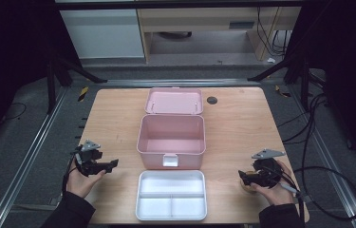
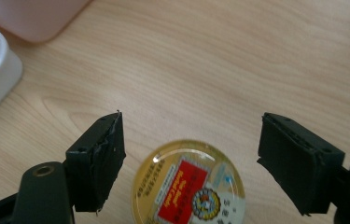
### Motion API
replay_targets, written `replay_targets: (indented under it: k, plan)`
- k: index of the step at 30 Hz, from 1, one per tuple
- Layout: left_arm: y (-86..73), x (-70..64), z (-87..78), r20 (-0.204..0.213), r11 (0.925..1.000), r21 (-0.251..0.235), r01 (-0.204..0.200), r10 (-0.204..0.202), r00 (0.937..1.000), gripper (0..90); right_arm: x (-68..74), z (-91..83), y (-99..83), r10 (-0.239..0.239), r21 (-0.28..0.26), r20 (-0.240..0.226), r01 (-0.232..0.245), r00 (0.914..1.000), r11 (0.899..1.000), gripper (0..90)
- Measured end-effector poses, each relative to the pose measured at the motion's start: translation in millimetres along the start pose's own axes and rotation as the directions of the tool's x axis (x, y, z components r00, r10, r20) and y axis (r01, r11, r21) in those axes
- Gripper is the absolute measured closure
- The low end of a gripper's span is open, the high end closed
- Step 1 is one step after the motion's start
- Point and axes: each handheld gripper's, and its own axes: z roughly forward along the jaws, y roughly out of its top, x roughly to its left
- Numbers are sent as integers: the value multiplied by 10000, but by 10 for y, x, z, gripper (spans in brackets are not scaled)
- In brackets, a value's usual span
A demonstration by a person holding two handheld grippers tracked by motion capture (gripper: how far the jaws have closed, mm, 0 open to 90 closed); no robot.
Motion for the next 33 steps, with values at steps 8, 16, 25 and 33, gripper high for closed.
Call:
replay_targets:
  k: [8, 16, 25, 33]
  plan:
    - [-7, -7, -22, -87, 10000, 68, -3, 4, 10000, 276, -17, 7, -111, 216, 445, -15, -215, 9998, 9988, 193]
    - [-21, 2, -24, -347, 9999, -70, -128, 125, 9993, 296, 16, 59, -165, 73, 1112, 52, -78, 10000, 9938, 165]
    - [-25, -9, -17, -376, 9996, -23, -297, 296, 9989, 334, 15, 142, -200, 70, 1753, 81, -83, 9999, 9845, 162]
    - [-31, -18, 0, -517, 9993, 179, -335, 344, 9981, 353, -4, 209, -201, 57, 2339, -153, -20, 9999, 9723, 180]
